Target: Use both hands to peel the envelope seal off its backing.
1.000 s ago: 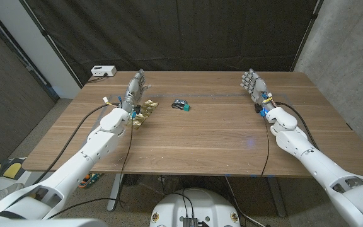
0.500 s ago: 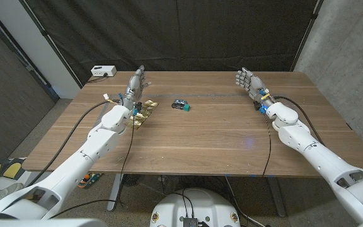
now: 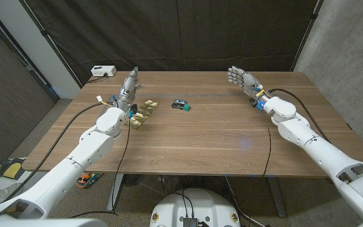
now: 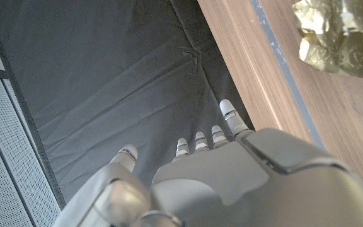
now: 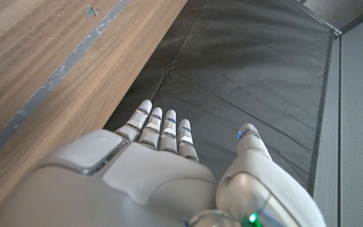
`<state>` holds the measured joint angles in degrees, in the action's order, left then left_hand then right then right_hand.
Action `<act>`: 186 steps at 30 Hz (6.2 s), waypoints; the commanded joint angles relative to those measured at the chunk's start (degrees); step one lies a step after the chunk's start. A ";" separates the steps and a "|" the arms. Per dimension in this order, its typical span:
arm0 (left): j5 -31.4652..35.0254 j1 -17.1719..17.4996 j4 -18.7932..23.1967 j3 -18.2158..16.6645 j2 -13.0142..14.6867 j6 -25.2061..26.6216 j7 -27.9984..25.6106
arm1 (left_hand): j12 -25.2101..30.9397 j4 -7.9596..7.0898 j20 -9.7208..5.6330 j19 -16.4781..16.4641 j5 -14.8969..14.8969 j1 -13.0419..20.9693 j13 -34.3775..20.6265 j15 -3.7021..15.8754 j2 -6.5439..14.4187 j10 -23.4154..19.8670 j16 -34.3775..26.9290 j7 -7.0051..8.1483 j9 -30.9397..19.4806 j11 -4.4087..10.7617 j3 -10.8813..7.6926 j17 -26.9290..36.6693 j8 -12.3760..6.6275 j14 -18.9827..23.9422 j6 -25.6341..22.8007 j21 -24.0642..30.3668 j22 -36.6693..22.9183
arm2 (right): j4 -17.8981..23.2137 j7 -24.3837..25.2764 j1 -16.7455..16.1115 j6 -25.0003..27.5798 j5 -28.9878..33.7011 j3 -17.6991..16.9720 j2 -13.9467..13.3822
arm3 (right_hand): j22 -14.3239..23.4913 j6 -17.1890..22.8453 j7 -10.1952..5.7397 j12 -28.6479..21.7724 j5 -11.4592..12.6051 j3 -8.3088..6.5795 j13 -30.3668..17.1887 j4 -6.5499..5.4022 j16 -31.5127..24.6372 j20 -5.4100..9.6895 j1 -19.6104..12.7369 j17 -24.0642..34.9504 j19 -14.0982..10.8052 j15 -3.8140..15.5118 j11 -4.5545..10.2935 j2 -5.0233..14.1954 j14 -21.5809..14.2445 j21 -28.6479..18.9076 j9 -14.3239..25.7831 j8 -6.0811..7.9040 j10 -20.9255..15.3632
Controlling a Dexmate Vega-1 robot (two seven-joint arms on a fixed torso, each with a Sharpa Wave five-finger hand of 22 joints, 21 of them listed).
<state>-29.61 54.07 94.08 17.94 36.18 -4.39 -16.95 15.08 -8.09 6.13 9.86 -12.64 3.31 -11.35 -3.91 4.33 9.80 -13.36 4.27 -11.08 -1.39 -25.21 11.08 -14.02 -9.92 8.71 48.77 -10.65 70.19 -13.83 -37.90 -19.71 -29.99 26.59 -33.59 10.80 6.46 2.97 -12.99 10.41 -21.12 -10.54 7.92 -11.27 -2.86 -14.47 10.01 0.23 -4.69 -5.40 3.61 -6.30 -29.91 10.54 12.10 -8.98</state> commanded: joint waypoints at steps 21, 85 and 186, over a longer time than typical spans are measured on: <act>2.76 11.26 16.44 -7.11 7.32 10.92 -8.84 | 2.73 1.38 0.22 12.23 1.23 3.16 -0.53 -1.30 0.87 -9.70 -1.90 -3.53 -0.31 -2.68 -1.28 1.14 -2.51 4.41 -11.86 -0.23 -0.14 | 6.43 5.70 3.12 -0.06 18.18 6.42 -0.36 | 0.17 5.77 -0.67 -1.70 -0.16 -1.87 -0.32 1.74 -0.58 1.16 -7.17 0.08 -4.34 2.38 1.57 0.98 -4.82 -0.86 0.23 1.46 -5.54; 0.98 16.24 20.94 -11.52 8.94 14.71 -8.41 | 2.90 0.52 0.41 10.14 1.78 2.87 -1.08 -2.37 0.90 -11.89 -2.00 -5.04 -0.55 -4.19 -0.99 1.82 -1.64 5.96 -13.56 -0.28 -0.20 | -1.44 10.13 17.54 -5.65 47.38 21.53 9.27 | 0.41 8.36 -2.49 -1.66 -0.21 -0.74 -0.29 0.53 -0.05 0.60 -8.51 0.34 -5.00 3.37 2.91 1.29 -6.13 -0.67 0.30 0.95 -7.88; 4.19 16.33 14.25 -11.38 6.66 1.76 -3.39 | 2.42 0.15 1.10 10.30 1.49 2.32 -1.52 -1.47 0.42 -12.47 -1.54 -5.00 -0.69 -3.70 -0.22 2.27 -0.75 6.16 -15.36 -1.55 -0.15 | -49.01 32.30 35.16 4.77 53.44 54.05 38.96 | 0.85 22.93 -5.52 -3.67 2.31 0.92 -0.77 1.00 -5.04 3.09 -16.25 2.75 -11.73 13.05 7.50 -1.34 -23.29 -3.00 0.33 4.08 -20.49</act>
<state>-25.72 70.35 108.22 6.60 42.69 -2.49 -20.32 17.50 -7.73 6.85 9.95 -11.08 5.86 -12.66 -5.52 4.92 -2.57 -15.01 -0.93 -11.60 -5.11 -25.61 13.19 -14.82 -3.78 -6.27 47.32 -10.68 22.02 14.05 -2.15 -17.73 22.79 76.97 4.15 11.35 28.21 -2.17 -16.36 12.00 -20.69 -11.16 9.08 -15.01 -0.10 -30.58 11.88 -10.55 2.65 1.90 3.25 -27.62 -32.33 10.78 15.92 -28.34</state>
